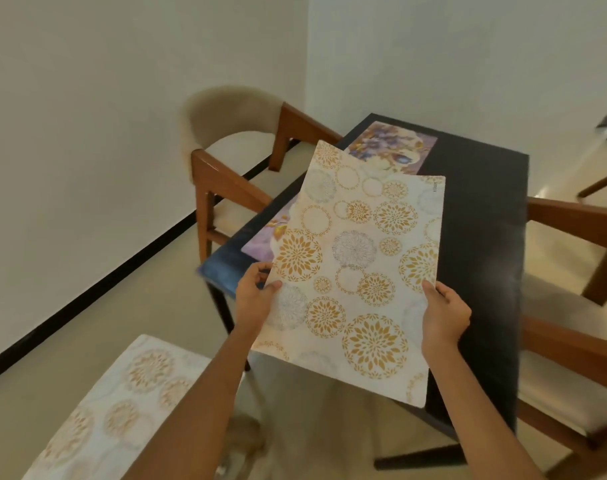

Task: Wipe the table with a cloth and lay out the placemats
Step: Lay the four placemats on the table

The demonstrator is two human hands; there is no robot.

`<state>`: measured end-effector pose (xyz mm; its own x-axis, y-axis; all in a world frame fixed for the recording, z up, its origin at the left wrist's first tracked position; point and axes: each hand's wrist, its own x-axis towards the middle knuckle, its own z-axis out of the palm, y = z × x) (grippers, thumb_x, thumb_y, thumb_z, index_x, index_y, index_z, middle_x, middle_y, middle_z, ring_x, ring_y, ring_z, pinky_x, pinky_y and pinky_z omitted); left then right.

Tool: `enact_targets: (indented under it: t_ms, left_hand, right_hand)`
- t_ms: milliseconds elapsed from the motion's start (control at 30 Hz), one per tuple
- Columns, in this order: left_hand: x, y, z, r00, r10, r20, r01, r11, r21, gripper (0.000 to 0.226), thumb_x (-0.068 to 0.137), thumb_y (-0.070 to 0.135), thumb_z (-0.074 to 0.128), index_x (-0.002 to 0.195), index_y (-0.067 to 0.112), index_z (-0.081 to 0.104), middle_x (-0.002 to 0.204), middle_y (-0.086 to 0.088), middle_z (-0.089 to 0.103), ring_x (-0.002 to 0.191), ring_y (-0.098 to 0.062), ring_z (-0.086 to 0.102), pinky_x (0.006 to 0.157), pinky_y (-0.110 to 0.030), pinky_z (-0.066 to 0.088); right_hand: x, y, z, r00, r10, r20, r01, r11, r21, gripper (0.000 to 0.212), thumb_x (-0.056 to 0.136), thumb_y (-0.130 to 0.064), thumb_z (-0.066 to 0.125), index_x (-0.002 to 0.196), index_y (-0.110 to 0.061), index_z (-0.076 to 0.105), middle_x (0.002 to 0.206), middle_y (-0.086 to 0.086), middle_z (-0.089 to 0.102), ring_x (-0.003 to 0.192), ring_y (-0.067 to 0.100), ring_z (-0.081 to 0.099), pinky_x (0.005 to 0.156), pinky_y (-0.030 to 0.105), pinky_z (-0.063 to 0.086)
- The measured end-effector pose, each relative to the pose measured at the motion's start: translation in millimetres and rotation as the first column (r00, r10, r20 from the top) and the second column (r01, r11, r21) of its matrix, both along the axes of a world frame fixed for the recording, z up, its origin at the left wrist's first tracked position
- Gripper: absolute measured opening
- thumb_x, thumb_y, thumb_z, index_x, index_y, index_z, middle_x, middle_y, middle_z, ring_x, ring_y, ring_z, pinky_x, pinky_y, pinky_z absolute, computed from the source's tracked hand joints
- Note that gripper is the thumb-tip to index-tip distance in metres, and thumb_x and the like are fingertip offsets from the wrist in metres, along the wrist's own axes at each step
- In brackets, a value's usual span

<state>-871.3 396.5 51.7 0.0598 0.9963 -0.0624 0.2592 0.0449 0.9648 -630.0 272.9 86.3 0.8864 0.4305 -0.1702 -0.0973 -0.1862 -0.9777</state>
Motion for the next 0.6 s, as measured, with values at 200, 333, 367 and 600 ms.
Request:
enact_targets:
  t_ms: [200,333,367,600]
  left_hand:
    - [90.7,30.8,-1.5,0.998,0.006,0.057,-0.006,1.000,-0.002,0.026,0.085,0.004,0.065,0.107,0.016,0.059,0.097,0.008,0.060,0.087,-0.009,0.056,0.066,-0.009,0.041]
    - [149.0,60.7,-5.1,0.998,-0.039,0.048,0.041,0.998,-0.037,0.025,0.085,0.001,0.064,0.106,0.014,0.059,0.095,0.002,0.062,0.086,-0.012,0.056,0.066,-0.013,0.041]
    - [160.5,66.6,-6.2,0.997,-0.054,0.059,0.057,0.997,-0.051,0.025,0.085,0.000,0.063,0.106,0.014,0.059,0.092,0.004,0.060,0.083,-0.009,0.055,0.064,-0.009,0.041]
    - [265.4,152.9,-19.2,0.985,-0.134,0.106,0.144,0.985,-0.098,0.027,0.084,-0.004,0.062,0.108,0.008,0.059,0.093,-0.002,0.062,0.088,-0.019,0.060,0.077,-0.028,0.051]
  right_hand:
    - [77.1,4.2,-1.8,0.999,-0.031,-0.018,0.029,0.993,-0.111,0.018,0.095,-0.004,0.055,0.107,-0.009,0.066,0.078,-0.004,0.060,0.065,0.010,0.056,0.064,0.030,0.049]
    - [116.9,9.8,-18.4,1.000,0.006,-0.005,-0.006,0.984,-0.175,0.026,0.093,-0.003,0.054,0.116,-0.010,0.064,0.079,-0.005,0.063,0.066,0.015,0.061,0.059,0.031,0.049]
    - [124.0,12.2,-22.9,0.999,0.042,-0.002,-0.042,0.979,-0.200,0.030,0.093,-0.004,0.055,0.121,-0.012,0.062,0.084,-0.005,0.064,0.070,0.016,0.062,0.058,0.030,0.050]
    - [205.1,64.1,-50.8,0.996,0.049,-0.077,-0.064,0.975,-0.211,0.048,0.088,0.003,0.063,0.129,-0.020,0.056,0.113,0.004,0.065,0.095,0.025,0.064,0.085,0.047,0.055]
